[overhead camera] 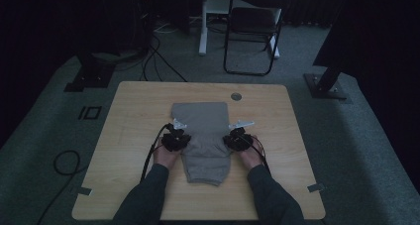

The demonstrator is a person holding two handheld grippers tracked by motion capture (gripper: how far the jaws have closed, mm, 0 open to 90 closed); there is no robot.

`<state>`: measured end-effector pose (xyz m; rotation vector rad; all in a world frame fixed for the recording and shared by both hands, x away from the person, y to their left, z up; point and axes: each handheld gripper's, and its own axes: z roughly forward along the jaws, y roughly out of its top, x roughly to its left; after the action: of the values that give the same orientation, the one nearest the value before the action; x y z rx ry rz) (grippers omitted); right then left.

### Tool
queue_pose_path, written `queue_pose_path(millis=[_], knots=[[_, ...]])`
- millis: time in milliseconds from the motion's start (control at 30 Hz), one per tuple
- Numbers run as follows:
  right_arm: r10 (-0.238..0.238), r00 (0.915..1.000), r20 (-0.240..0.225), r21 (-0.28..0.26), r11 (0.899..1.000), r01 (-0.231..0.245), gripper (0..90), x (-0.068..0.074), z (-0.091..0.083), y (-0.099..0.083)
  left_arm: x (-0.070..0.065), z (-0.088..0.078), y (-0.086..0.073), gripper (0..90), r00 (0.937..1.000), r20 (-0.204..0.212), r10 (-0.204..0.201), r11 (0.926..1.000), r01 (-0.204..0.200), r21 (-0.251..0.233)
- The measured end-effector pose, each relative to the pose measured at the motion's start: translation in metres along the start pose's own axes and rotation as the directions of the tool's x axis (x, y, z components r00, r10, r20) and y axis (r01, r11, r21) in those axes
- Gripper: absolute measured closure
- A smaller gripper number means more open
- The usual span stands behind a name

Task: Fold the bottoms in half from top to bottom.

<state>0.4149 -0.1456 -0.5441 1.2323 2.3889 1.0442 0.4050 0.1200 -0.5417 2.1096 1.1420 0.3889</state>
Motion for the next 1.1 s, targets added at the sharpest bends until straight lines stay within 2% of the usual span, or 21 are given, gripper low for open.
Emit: queue_pose_path(millis=[33, 67, 100, 233, 500, 600, 700, 833, 900, 1100], knots=[[0.0, 1.0, 0.0, 0.0, 1.0, 0.0, 83.2, 0.0, 0.0, 0.0, 0.0, 0.0, 0.0, 82.6, 1.0, 0.0, 0.0, 1.0, 0.0, 0.0], [-0.001, 0.9998, -0.022, -0.011, 1.0, 0.001, 81.7, 0.0, -0.002, -0.001, -0.002, -0.004, -0.001, 82.2, 0.9999, 0.01, 0.007, 0.9999, -0.007, -0.009], [-0.001, 0.9998, -0.022, -0.011, 1.0, 0.001, 81.7, 0.0, -0.002, -0.001, -0.002, -0.004, -0.001, 81.7, 0.9999, 0.01, 0.007, 0.9999, -0.007, -0.009], [0.012, 0.9972, -0.074, -0.027, 1.0, -0.014, 79.6, 0.001, -0.008, -0.006, -0.007, -0.01, -0.007, 81.4, 0.9992, 0.035, 0.019, 0.9994, -0.018, -0.029], [-0.014, 0.9895, -0.144, -0.063, 0.998, 0.005, 76.4, 0.005, -0.019, -0.016, -0.014, -0.021, -0.022, 80.9, 0.9957, 0.085, 0.037, 0.9978, -0.032, -0.059], [-0.018, 0.985, -0.172, -0.079, 0.997, 0.005, 75.6, 0.006, -0.024, -0.018, -0.017, -0.025, -0.026, 80.4, 0.994, 0.101, 0.042, 0.9973, -0.036, -0.065], [-0.02, 0.9769, -0.213, -0.081, 0.997, 0.003, 74.8, 0.009, -0.029, -0.02, -0.02, -0.027, -0.029, 79.7, 0.993, 0.105, 0.055, 0.9969, -0.049, -0.061], [-0.046, 0.9721, -0.23, -0.074, 0.997, 0.029, 73.6, 0.014, -0.031, -0.023, -0.023, -0.031, -0.034, 79.4, 0.9909, 0.118, 0.064, 0.9965, -0.057, -0.061], [-0.054, 0.9694, -0.239, -0.07, 0.997, 0.039, 72.8, 0.016, -0.032, -0.024, -0.025, -0.034, -0.037, 79.0, 0.9889, 0.125, 0.081, 0.9954, -0.073, -0.062], [-0.084, 0.9589, -0.271, -0.081, 0.995, 0.065, 69.2, 0.023, -0.037, -0.025, -0.03, -0.039, -0.045, 77.2, 0.9841, 0.145, 0.102, 0.9942, -0.096, -0.049]])
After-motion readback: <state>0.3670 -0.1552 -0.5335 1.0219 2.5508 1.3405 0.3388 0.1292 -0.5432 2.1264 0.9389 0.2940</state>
